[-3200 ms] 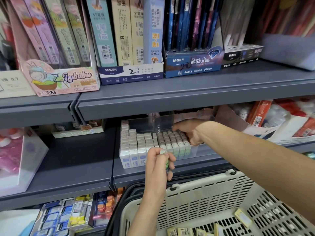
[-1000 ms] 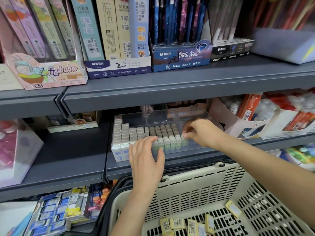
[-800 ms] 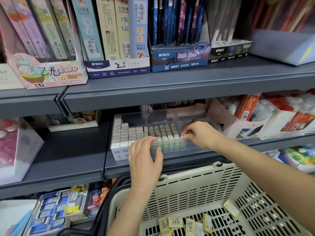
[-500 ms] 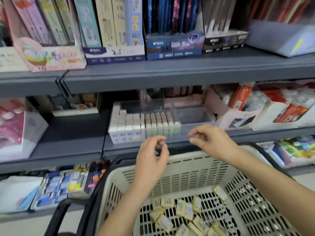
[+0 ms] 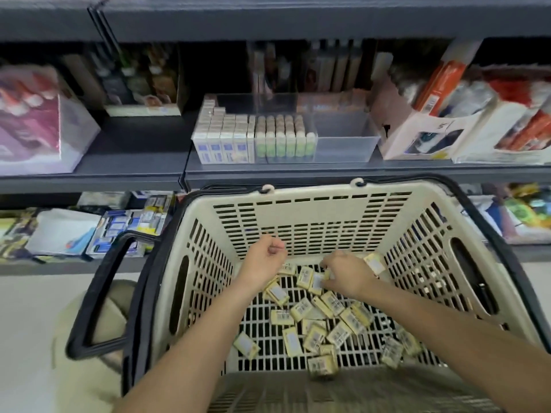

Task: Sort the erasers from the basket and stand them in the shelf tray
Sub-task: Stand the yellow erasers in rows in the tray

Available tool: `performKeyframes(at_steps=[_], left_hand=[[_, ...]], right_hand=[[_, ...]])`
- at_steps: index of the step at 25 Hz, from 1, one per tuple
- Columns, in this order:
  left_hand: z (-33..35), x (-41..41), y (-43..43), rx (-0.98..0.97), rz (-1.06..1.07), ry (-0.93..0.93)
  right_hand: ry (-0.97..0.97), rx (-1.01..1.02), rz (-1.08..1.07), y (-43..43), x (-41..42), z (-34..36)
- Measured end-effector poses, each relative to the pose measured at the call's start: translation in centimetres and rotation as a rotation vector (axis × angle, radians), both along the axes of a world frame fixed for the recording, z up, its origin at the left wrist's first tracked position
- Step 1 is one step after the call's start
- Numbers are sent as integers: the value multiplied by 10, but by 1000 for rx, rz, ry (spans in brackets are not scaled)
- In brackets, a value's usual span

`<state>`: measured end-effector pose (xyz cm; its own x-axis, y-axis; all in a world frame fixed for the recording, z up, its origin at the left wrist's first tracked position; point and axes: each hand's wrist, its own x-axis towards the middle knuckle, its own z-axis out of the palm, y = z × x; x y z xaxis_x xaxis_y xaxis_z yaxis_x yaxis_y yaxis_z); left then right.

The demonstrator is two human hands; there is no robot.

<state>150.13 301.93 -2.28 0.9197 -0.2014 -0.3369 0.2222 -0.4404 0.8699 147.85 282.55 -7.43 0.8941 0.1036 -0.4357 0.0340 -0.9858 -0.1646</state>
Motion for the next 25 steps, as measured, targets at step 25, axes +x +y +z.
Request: performKeyframes(at_steps=[25], left_hand=[[-26, -4, 7, -827, 51, 818]], right_hand=[[-201, 371, 117, 32, -6, 62]])
